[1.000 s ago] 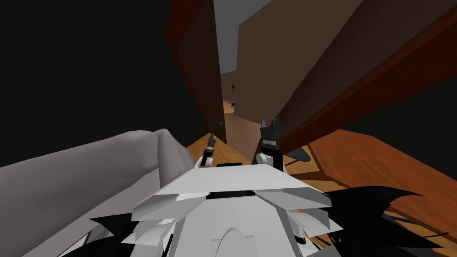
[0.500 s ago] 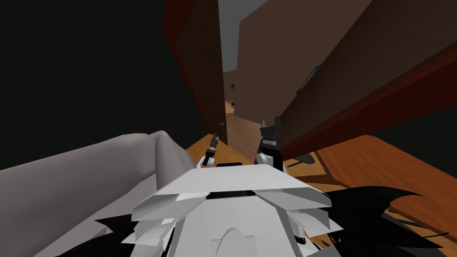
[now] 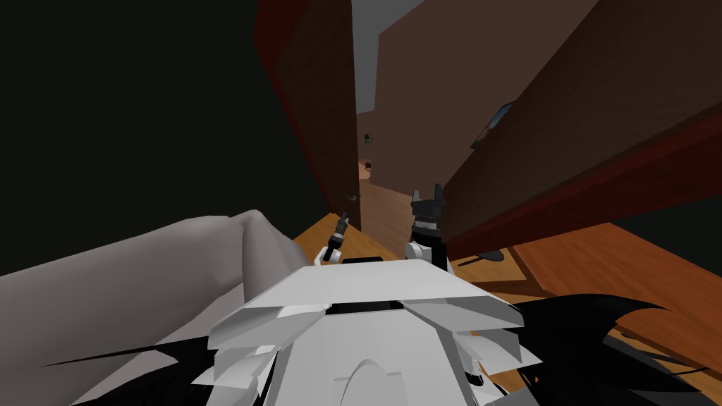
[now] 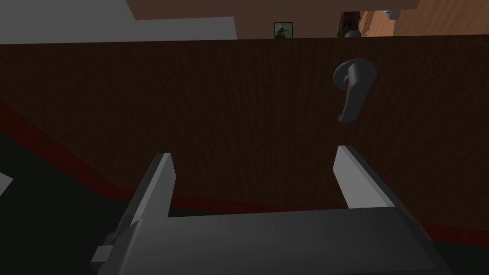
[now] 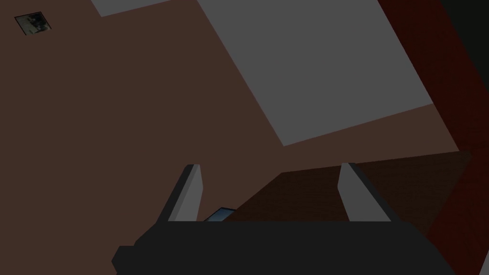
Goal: Push the door open
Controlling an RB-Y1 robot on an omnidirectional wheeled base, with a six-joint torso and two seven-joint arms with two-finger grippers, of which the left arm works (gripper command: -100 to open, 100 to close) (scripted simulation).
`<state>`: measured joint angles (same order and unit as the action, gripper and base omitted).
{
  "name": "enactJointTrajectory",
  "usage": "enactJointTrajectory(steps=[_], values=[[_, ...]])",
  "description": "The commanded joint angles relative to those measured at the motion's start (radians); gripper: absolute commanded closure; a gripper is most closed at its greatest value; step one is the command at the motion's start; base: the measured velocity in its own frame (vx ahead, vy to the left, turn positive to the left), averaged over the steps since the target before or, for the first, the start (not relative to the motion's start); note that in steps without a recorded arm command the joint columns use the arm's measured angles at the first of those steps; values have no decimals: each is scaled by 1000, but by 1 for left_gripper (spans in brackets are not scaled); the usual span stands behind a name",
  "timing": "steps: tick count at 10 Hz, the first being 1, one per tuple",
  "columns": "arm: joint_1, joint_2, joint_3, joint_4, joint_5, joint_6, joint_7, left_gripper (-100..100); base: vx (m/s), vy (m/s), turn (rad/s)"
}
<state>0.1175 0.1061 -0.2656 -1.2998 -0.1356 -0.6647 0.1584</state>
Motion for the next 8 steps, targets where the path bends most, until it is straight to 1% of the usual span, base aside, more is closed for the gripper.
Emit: enactJointTrajectory(steps=[1,8], values=[[-21,1,-11,43,-2,-12,9,-100,89,85,-22],[-89,0,-60,199,-14,-53,39,-100,92,77,-25]])
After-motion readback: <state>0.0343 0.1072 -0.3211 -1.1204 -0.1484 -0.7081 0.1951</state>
